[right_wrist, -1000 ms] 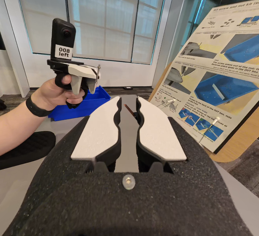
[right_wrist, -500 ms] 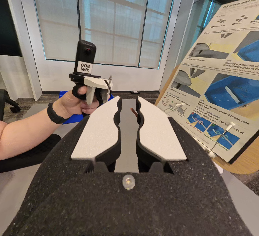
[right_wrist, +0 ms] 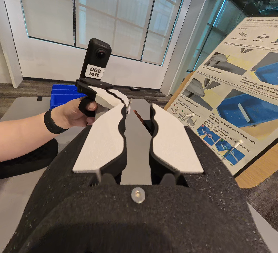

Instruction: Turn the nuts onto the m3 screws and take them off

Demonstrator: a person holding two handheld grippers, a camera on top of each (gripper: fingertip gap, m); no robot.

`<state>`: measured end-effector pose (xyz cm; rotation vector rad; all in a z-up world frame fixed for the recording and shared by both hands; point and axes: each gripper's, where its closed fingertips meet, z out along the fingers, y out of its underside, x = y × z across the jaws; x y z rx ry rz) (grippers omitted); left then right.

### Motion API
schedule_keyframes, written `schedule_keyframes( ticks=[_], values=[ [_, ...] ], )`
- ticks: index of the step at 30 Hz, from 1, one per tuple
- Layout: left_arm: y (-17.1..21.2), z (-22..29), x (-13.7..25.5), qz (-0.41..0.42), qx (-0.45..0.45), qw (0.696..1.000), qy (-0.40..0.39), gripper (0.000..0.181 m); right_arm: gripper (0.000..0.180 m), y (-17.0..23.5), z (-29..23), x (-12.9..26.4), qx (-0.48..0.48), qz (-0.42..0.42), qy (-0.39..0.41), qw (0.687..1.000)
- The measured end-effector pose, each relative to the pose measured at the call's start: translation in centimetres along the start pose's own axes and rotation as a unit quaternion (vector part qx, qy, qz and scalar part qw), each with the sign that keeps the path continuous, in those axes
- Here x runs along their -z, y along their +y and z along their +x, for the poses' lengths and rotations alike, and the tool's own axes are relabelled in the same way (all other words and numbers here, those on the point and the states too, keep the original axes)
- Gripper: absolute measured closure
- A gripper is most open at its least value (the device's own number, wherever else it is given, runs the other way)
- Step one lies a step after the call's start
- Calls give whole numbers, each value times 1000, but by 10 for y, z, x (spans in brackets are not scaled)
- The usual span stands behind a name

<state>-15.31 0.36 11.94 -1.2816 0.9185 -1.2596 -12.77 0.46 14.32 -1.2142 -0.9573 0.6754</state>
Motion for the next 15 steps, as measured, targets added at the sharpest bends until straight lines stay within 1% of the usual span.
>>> schedule_keyframes(
  ticks=[6,11,15],
  values=[
    [3,6,-8,-6,-29,999,-12,179,144,-4,1,0,-5,10,3,1000],
    [2,7,-9,-2,-26,1000,-10,179,144,-9,1,3,-26,28,-10,999],
    [0,10,-9,4,-24,1000,-3,179,145,-5,1,-1,-45,31,-14,998]
  ],
)
